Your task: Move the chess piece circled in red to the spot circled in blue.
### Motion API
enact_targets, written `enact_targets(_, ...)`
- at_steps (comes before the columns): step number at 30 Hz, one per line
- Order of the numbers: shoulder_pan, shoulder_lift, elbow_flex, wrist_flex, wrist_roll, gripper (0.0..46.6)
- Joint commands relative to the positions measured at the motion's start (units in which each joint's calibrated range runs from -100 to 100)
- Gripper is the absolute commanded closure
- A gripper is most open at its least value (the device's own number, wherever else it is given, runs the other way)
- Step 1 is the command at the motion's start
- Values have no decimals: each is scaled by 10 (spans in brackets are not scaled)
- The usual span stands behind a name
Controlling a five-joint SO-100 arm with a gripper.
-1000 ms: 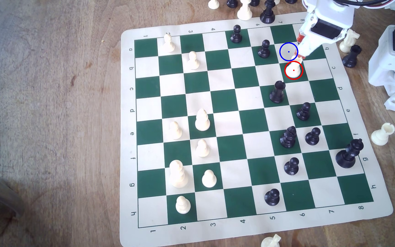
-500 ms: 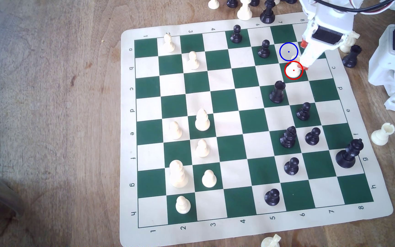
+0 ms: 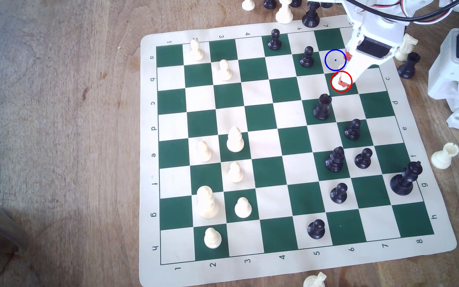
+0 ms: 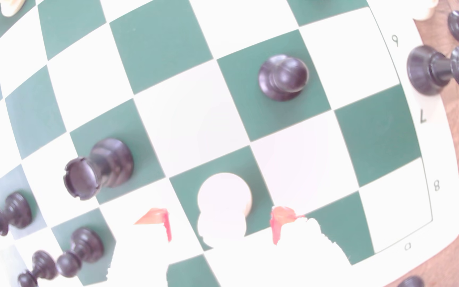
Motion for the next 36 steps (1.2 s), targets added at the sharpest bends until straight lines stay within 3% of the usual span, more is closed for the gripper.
enact_targets(1, -2, 8, -5, -25, -3, 260)
enact_targets(20, -19, 15, 14, -41, -10, 298)
enact_targets(26, -20, 14, 15, -42, -10, 339)
enact_targets(36, -26, 13, 15, -47, -13, 357)
